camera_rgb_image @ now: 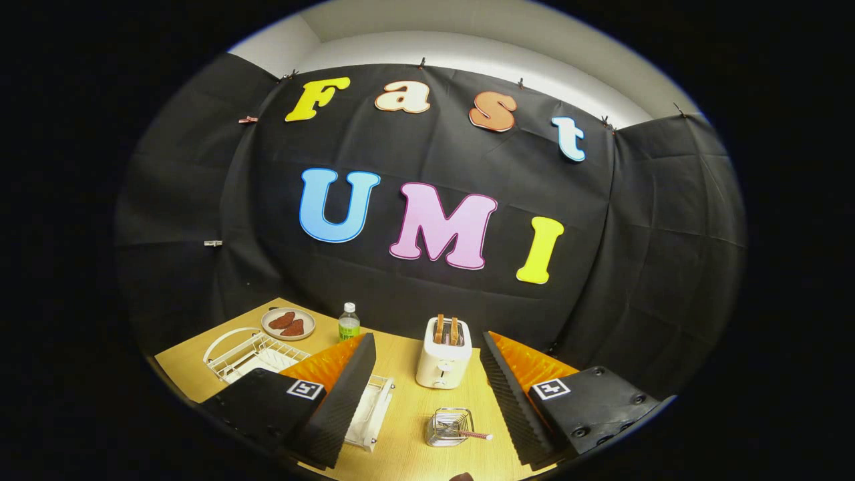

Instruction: Take the plate from the dish rack, then take the spoon from the basket and place it into the plate.

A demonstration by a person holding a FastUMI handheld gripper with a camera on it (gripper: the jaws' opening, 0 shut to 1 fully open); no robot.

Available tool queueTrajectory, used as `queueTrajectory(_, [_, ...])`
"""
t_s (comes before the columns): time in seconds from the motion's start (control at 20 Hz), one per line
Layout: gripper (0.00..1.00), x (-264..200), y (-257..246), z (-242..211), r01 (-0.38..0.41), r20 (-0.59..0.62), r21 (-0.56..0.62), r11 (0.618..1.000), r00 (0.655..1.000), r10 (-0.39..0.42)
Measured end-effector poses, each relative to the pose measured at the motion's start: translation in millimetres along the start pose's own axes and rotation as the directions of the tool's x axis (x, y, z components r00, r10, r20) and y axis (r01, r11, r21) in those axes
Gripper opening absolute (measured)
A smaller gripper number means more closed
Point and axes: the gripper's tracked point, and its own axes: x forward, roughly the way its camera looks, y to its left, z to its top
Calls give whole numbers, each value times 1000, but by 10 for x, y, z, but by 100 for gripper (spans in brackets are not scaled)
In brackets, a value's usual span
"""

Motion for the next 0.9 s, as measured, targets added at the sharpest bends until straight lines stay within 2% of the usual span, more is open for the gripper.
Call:
queueTrajectory(0.2, [97,81,25,-12,-7,-16,5,1000,1000,7])
queueTrajectory(0.55, [97,412,350,-200,-69,-144,76,995,986,79])
queueTrajectory(0.75, [97,659,631,-460,-104,-246,69,992,962,118])
queueTrajectory(0.9, [97,851,826,-760,-119,-346,89,989,927,143])
